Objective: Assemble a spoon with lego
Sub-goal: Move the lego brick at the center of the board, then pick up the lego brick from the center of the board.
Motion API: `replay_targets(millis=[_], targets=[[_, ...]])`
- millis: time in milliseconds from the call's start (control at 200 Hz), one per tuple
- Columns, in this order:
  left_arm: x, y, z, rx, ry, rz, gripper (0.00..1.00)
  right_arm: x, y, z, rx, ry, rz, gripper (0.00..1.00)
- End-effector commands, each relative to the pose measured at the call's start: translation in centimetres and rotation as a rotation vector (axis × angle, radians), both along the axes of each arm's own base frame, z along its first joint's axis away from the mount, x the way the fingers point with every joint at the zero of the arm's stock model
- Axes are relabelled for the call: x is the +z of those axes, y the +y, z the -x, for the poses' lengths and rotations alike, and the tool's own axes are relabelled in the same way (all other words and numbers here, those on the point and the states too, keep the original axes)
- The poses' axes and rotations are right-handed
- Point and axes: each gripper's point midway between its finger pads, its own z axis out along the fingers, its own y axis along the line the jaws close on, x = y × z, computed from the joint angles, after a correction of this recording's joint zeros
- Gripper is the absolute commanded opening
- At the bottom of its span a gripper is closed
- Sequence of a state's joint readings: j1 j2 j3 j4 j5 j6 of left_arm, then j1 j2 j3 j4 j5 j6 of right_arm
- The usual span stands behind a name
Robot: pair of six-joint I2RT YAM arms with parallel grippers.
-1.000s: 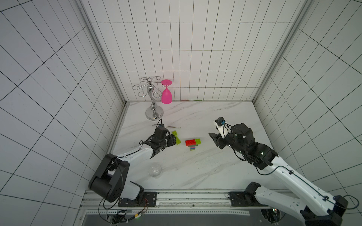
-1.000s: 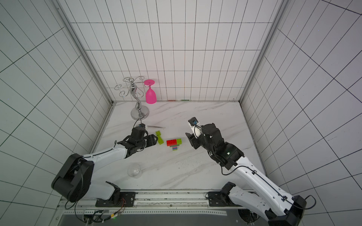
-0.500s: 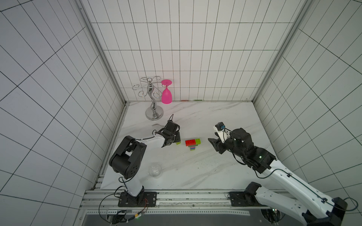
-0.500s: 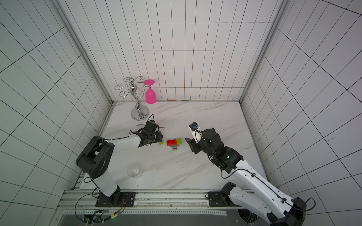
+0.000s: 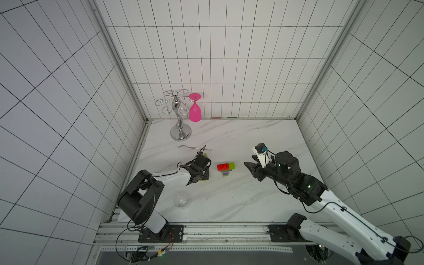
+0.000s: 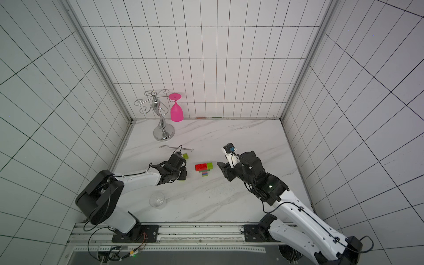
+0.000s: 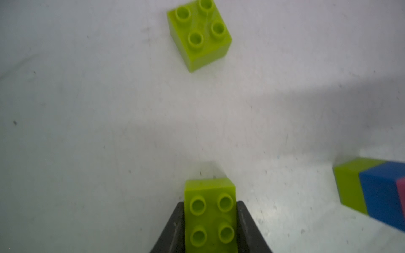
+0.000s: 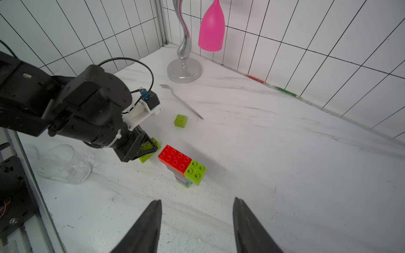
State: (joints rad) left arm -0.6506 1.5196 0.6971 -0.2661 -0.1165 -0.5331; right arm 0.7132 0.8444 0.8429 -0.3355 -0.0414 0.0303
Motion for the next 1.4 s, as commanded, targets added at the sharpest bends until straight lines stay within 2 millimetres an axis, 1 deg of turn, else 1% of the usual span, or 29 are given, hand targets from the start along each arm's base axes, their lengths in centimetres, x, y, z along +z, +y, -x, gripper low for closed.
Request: replay_targets(millis=[0,130,225,355,415,520,625,690,770,835,900,955,1020,1080,1100,1150,1160,1210,1275,1335,1394], targets=[[1.0,-0.8,3.1,-0.044,-0.029,0.011,0.30,-0.6,-0.9,0.3,-0.035,0.029,-0.001,0.55],[1.2,-3.2,6.2,-0.156,-0.058,0.043,0.30,-0.9,-1.7,0.5,-0.071,0.046,0.001,0.55],[0.8,-4.9,7.5,-0.242,-0.080,0.050,0.30,-1.1,-2.3,0.8,-0.091,0.057,0.002,0.56],[0.3,-6.7,8.5,-0.356,-0.122,0.008,0.30,-1.1,-3.1,1.4,-0.108,0.071,-0.002,0.56],[0.1,-7.1,8.6,-0.381,-0.133,-0.004,0.35,-1.0,-3.5,1.7,-0.117,0.075,-0.001,0.57],[0.4,-7.1,8.1,-0.368,-0.152,-0.020,0.42,-1.1,-3.9,1.9,-0.129,0.083,0.015,0.58],[2.3,-7.0,7.5,-0.350,-0.192,-0.019,0.50,-1.7,-4.2,1.9,-0.134,0.097,0.054,0.58],[4.1,-7.0,7.4,-0.342,-0.228,0.007,0.53,-2.1,-4.4,1.7,-0.151,0.116,0.070,0.58],[6.9,-6.5,7.3,-0.324,-0.281,0.049,0.56,-2.9,-5.0,1.2,-0.223,0.165,0.073,0.56],[9.5,-5.5,7.3,-0.292,-0.328,0.078,0.57,-4.1,-5.0,1.0,-0.275,0.239,0.057,0.52],[12.5,-3.9,7.3,-0.236,-0.386,0.109,0.57,-5.5,-4.1,1.1,-0.312,0.325,0.025,0.51],[15.3,-2.0,7.5,-0.176,-0.444,0.140,0.59,-6.8,-3.1,1.4,-0.355,0.384,-0.011,0.51],[18.9,0.3,7.9,-0.124,-0.526,0.188,0.67,-8.2,-1.6,1.9,-0.404,0.439,-0.040,0.53],[22.1,2.5,8.5,-0.086,-0.616,0.236,0.70,-9.2,-0.8,2.4,-0.501,0.479,-0.060,0.53],[23.0,3.4,8.7,-0.070,-0.640,0.251,0.73,-9.4,-0.5,2.6,-0.533,0.495,-0.067,0.54],[25.1,5.7,9.4,-0.029,-0.697,0.285,0.77,-10.1,0.1,3.2,-0.614,0.540,-0.076,0.55],[25.4,6.0,9.5,-0.023,-0.706,0.291,0.77,-10.6,0.2,3.3,-0.633,0.551,-0.067,0.55],[27.1,8.1,10.3,0.009,-0.749,0.315,0.80,-10.9,1.6,3.9,-0.670,0.582,-0.088,0.55],[28.8,10.3,11.3,0.027,-0.792,0.336,0.82,-11.2,3.8,4.7,-0.685,0.602,-0.128,0.54],[29.8,12.0,12.0,0.034,-0.821,0.335,0.83,-11.5,5.9,5.3,-0.686,0.621,-0.152,0.53],[30.3,13.5,12.6,0.044,-0.848,0.311,0.83,-12.0,7.8,5.8,-0.697,0.649,-0.153,0.53]])
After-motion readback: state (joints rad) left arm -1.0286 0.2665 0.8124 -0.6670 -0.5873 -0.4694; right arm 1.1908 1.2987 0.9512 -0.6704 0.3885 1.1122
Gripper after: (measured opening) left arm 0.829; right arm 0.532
